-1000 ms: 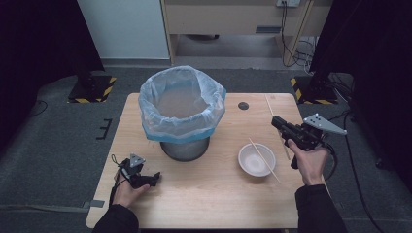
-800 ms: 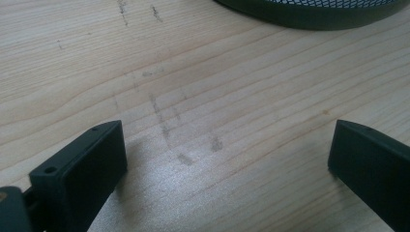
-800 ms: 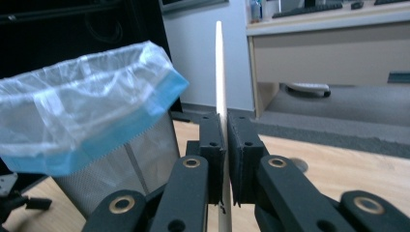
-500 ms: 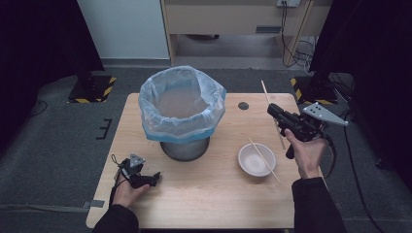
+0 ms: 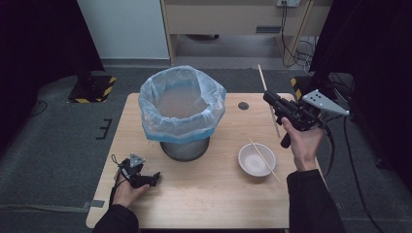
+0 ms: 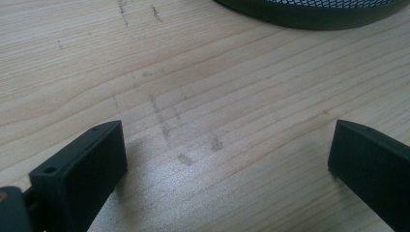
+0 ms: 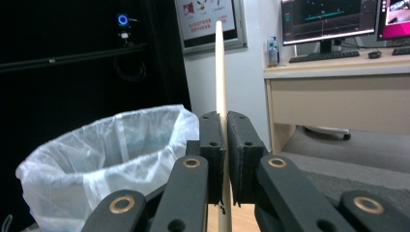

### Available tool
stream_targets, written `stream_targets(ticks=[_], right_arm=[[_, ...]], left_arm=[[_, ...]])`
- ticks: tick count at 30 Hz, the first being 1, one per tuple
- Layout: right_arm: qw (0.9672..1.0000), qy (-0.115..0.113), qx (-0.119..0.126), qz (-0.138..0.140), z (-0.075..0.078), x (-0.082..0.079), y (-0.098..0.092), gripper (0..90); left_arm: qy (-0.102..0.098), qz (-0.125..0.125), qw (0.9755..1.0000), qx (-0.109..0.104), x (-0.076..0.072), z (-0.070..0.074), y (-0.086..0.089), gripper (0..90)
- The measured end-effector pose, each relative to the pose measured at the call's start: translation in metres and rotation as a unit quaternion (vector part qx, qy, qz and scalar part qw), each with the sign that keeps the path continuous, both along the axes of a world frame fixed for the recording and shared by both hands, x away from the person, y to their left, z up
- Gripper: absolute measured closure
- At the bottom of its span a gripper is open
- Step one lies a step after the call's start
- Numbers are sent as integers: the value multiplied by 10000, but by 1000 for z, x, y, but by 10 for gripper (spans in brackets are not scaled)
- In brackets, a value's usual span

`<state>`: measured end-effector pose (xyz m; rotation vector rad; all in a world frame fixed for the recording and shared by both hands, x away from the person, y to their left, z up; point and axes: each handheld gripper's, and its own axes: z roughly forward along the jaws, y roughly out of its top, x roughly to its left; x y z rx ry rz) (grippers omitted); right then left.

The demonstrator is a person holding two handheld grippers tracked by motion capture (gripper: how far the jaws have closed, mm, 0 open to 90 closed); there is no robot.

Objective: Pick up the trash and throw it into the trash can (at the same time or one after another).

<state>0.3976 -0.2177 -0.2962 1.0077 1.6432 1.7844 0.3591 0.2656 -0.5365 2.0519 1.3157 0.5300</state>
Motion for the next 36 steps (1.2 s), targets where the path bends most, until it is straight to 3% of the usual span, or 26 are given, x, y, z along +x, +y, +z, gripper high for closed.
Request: stream_targets(ticks=[19,22,36], right_arm=[[9994,-240,106,203,29,15,35,859],[9989,-274,234,307,37,19,42,859],[9975,-440,161,533,53,27,72,859]], left_arm=[[1,-1,10000,1,0,0,0,0],[0,-2,10000,1,0,0,0,0],[-3,9,10000,-11,0,0,0,0]])
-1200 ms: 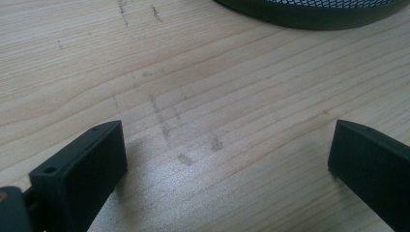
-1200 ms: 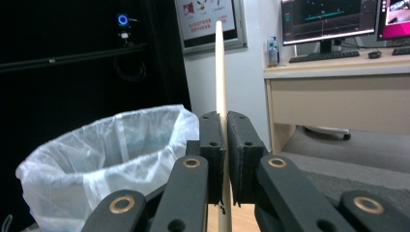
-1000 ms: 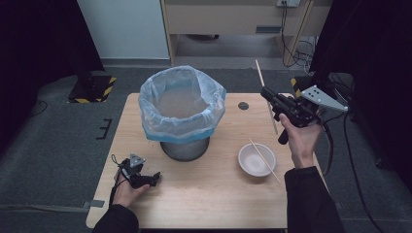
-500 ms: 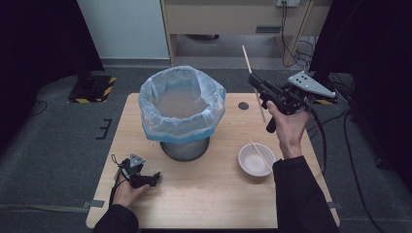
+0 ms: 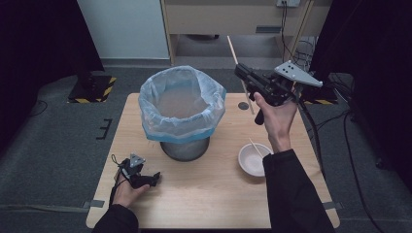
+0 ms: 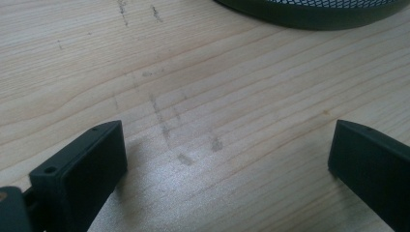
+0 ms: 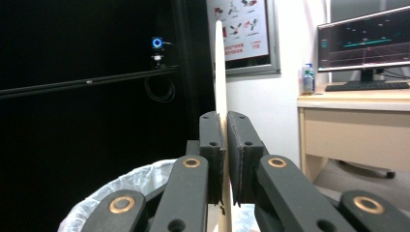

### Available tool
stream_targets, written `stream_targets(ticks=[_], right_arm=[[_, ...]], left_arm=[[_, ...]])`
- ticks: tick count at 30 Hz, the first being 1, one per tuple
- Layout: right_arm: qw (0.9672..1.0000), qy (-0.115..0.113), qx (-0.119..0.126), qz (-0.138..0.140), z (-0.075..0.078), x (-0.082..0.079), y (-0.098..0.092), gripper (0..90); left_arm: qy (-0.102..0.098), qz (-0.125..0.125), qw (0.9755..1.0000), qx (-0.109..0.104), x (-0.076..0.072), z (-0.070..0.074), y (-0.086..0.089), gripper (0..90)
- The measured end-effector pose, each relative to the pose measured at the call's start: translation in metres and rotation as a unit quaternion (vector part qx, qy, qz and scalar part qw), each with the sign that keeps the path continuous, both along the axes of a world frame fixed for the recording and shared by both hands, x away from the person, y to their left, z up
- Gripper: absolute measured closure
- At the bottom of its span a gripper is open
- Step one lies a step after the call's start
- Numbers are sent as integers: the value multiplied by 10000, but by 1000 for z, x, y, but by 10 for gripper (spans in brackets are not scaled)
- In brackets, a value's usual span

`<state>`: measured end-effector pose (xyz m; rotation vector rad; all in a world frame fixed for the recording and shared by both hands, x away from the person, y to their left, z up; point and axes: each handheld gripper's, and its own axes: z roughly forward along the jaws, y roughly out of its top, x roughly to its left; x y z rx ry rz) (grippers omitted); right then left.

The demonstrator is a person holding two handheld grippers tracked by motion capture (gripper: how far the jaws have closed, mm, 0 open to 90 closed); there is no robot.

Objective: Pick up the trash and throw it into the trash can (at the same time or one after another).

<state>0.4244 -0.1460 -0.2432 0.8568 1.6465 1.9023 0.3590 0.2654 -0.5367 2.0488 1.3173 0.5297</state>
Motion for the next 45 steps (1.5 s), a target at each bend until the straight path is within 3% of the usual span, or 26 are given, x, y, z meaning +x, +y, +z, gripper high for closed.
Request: stream_targets(ticks=[20,29,37,45], right_arm=[[9997,-149,-7,217,13,19,38,859],[9993,-87,254,266,9,32,46,859],[9994,-89,138,307,7,42,56,859],[9990,-117,196,392,11,46,72,859]], left_arm=[[-3,-5,10000,5,0,0,0,0],[-5,-2,10000,6,0,0,0,0],[-3,-10,10000,2,0,0,0,0],[-6,-9,10000,1,0,0,0,0]])
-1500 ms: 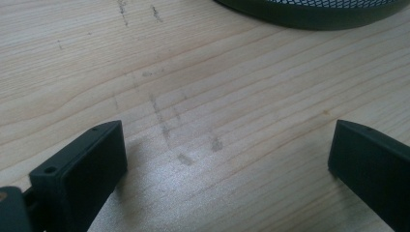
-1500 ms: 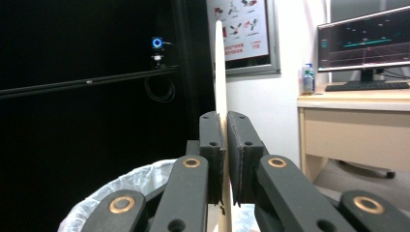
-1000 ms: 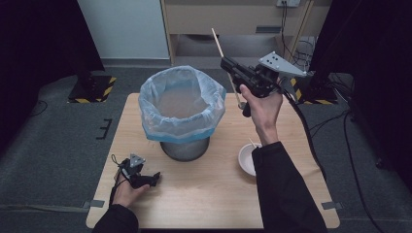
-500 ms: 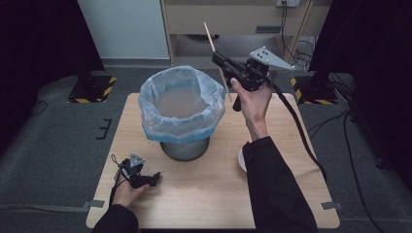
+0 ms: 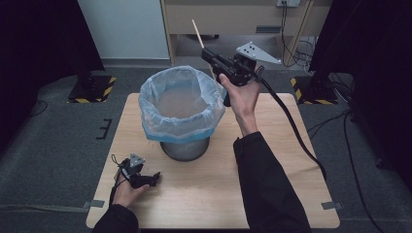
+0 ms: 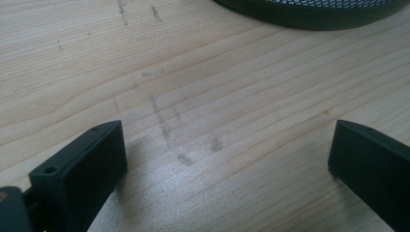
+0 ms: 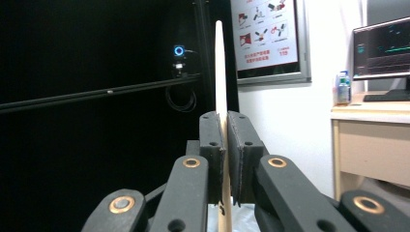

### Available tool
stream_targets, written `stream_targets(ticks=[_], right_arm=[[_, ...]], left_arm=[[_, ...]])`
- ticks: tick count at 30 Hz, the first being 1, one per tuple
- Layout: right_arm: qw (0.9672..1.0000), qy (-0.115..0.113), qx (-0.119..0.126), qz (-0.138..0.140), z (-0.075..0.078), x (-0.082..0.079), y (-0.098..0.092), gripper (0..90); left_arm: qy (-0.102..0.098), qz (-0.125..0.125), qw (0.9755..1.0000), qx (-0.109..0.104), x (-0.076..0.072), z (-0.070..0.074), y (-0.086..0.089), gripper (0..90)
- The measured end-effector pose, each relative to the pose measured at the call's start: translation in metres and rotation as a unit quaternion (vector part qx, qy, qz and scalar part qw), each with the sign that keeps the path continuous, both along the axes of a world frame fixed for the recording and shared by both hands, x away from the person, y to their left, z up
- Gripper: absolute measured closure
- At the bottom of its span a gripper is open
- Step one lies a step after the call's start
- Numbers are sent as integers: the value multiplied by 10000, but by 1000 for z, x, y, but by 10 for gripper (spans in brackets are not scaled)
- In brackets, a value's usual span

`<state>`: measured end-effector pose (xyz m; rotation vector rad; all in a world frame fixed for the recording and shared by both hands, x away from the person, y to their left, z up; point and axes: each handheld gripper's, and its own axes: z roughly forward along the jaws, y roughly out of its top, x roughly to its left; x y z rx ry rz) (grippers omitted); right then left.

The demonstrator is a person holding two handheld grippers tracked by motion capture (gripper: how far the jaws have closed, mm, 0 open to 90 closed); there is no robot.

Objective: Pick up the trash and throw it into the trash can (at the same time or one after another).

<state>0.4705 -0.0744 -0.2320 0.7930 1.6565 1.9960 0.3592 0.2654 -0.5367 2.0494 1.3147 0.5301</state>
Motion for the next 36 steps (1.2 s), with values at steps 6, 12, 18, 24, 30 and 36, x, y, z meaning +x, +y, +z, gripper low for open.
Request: stream_targets(ticks=[6,12,18,24,30,36], right_arm=[[9999,64,70,96,-4,7,22,858],[9999,74,-20,77,-10,16,41,856],[9998,172,46,135,-18,24,49,776],[9995,159,-239,136,-16,20,45,699],[9995,68,-314,55,0,5,22,627],[9996,-2,-254,-112,8,-22,-28,550]], left_arm=[[-3,3,10000,1,0,0,0,0],[-4,3,10000,3,0,0,0,0],[2,-2,10000,2,0,0,0,0],[-4,1,10000,2,0,0,0,0],[-5,2,10000,3,0,0,0,0],[2,-2,10000,6,0,0,0,0]])
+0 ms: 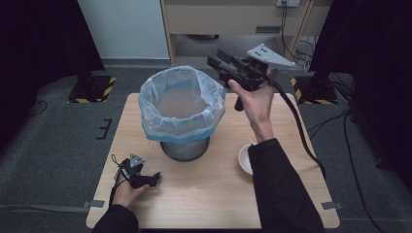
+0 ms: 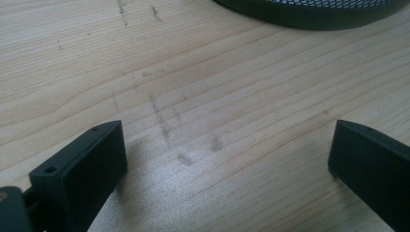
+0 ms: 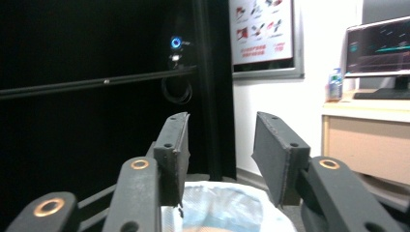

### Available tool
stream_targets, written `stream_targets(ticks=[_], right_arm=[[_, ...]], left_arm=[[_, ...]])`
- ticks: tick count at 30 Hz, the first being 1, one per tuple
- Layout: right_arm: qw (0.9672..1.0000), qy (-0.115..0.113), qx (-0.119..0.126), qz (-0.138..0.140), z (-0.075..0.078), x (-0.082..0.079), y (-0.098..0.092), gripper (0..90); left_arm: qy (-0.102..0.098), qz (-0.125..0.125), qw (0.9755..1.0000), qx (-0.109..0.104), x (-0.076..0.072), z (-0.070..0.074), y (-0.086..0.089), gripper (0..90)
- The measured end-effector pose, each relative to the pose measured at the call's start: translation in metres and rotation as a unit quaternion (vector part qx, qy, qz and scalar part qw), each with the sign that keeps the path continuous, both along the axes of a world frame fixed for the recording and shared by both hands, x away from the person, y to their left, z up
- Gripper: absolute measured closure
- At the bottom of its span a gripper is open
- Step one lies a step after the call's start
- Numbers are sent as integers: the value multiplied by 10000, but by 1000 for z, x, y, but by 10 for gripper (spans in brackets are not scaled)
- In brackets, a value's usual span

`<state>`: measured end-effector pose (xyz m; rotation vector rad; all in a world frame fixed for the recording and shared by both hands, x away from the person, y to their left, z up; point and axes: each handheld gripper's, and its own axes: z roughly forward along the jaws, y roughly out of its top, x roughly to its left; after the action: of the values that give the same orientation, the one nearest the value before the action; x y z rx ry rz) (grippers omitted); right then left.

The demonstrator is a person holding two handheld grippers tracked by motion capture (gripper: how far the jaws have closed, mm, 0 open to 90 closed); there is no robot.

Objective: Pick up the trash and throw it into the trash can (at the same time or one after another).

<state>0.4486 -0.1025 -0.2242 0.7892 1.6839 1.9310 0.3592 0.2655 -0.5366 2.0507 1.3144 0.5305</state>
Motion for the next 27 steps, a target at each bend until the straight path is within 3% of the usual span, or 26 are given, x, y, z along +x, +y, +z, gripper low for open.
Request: stream_targets(ticks=[4,7,14,20,27], right_arm=[[9997,50,-32,-237,-5,-17,-32,490],[9987,138,-246,-435,-19,-29,-56,466],[9953,438,-459,-730,-55,-47,-99,418],[9887,813,-758,-1004,-106,-55,-124,426],[9793,1262,-1050,-1180,-159,-56,-140,465]], left_arm=[[0,-2,10000,1,0,0,0,0],[6,-9,10000,14,0,0,0,0],[7,-10,10000,15,0,0,0,0],[6,-4,10000,15,0,0,0,0],[6,2,10000,14,0,0,0,0]])
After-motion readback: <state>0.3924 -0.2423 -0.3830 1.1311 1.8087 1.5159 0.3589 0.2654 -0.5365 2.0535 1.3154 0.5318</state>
